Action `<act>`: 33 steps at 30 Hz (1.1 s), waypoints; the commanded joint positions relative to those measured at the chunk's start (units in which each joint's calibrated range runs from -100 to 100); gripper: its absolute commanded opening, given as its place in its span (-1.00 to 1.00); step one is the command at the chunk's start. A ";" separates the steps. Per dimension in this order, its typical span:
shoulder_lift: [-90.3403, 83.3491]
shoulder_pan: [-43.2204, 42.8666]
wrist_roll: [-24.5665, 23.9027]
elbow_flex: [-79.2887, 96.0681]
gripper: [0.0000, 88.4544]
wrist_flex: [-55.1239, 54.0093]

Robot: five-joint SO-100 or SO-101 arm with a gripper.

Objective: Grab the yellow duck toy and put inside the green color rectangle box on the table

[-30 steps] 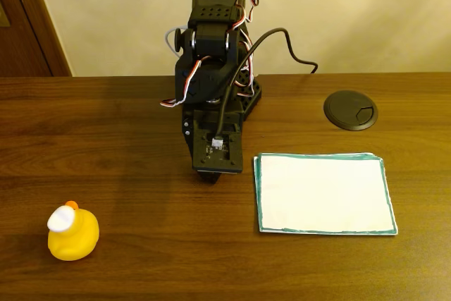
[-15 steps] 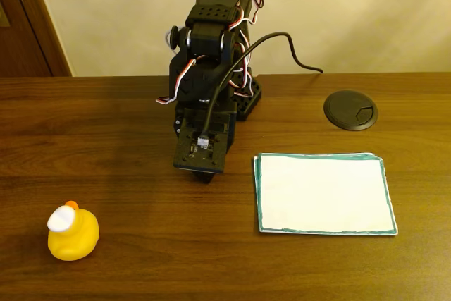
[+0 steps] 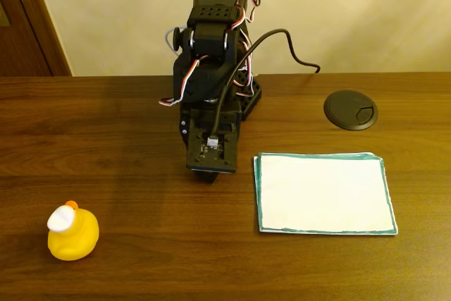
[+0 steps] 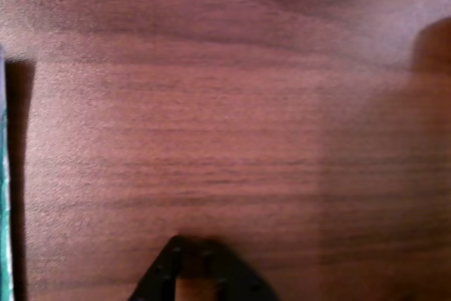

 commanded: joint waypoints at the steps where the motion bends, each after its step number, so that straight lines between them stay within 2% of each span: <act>1: -0.12 -0.62 0.00 -5.35 -0.84 2.67; 6: 0.40 3.47 0.98 -18.09 -0.77 5.65; 9: 1.54 3.13 1.22 -21.00 -0.65 0.88; 13: 17.34 3.91 2.83 -32.75 -0.43 -4.49; 17: 27.46 8.44 7.47 -44.40 -0.33 -6.54; 21: 34.10 14.02 10.99 -45.40 -0.18 -11.65; 25: 43.53 18.20 12.01 -45.67 -0.13 -18.47; 33: 57.41 22.73 12.99 -51.14 -0.13 -22.64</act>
